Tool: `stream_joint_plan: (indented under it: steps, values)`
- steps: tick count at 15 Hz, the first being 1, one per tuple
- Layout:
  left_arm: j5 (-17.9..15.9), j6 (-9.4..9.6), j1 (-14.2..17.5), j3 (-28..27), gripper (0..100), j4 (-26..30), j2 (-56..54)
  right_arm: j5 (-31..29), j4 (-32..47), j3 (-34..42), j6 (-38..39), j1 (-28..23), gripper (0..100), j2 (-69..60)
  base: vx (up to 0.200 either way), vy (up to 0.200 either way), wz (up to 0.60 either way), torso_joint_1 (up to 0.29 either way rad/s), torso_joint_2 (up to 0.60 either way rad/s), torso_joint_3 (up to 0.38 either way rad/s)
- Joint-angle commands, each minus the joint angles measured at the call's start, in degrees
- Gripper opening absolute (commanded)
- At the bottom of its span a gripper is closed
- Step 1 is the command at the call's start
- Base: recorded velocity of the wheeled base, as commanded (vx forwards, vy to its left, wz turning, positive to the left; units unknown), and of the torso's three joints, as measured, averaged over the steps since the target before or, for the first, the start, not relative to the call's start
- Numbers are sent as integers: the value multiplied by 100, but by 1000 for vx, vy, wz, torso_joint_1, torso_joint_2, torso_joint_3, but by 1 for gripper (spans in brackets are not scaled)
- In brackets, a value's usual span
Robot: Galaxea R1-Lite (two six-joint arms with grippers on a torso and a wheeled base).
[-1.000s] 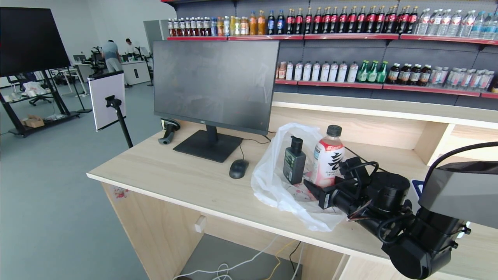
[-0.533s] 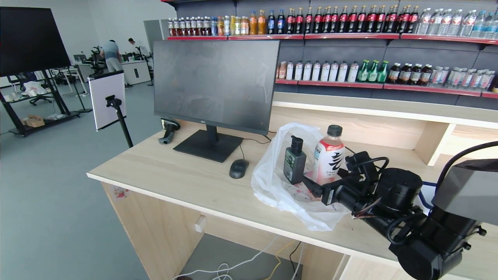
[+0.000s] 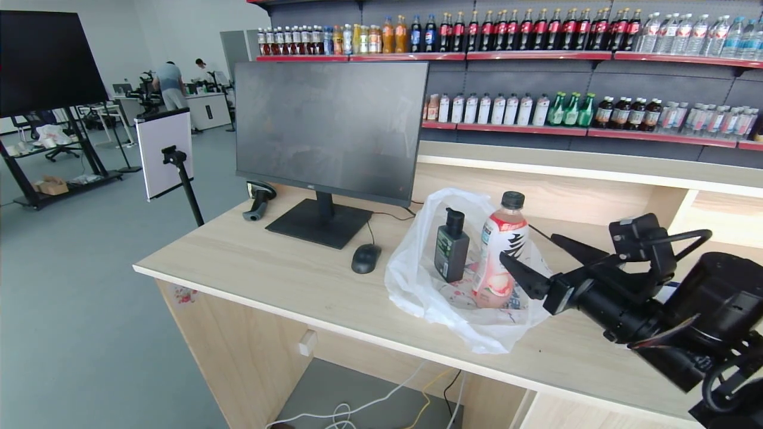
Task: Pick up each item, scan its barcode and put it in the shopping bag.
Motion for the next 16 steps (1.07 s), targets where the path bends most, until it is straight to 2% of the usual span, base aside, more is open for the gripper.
stream_joint_plan:
  steps: [1, 3, 4, 5, 7, 8, 9, 13, 14, 16]
  values:
    - [4, 4, 0, 0, 100, -1, -2, 9, 3, 1537, -48, 113, 100, -2039, 0, 0, 0, 0, 0, 0]
    - [4, -4, 9, 0, 100, -1, -2, 17, 258, 1537, -21, 298, 100, -2847, 0, 0, 0, 0, 0, 0]
    - [4, -4, 9, 0, 100, -1, -2, 17, 917, 1537, -83, 386, 100, -3243, 0, 0, 0, 0, 0, 0]
    - [4, -4, 9, 0, 100, -1, -2, -9, 1699, 1537, -162, 518, 100, -3700, 0, 0, 0, 0, 0, 0]
    - [4, -13, 0, 0, 100, -1, -2, -9, 4265, 1537, -294, 588, 100, -5256, 0, 0, 0, 0, 0, 0]
    - [4, -13, 9, 0, 100, -1, -2, -9, 4784, 1511, -338, 623, 100, -5590, 0, 0, 0, 0, 0, 0]
    - [4, -31, 9, 0, 100, -1, -2, -9, 6111, 1537, -470, 773, 100, -6442, 0, 0, 0, 0, 0, 0]
    - [4, -40, 9, 0, 100, -1, -2, 26, 9249, 1432, -514, 773, 100, -9237, 0, 0, 0, 0, 0, 0]
    - [4, -31, 9, 0, 100, -1, -2, -44, 8950, 1537, -399, 597, 100, -9413, 0, 0, 0, 0, 0, 0]
    - [4, -31, 0, 0, 100, -1, -2, -273, 8994, 1537, -171, -10, 100, -9712, 0, 0, 0, 0, 0, 0]
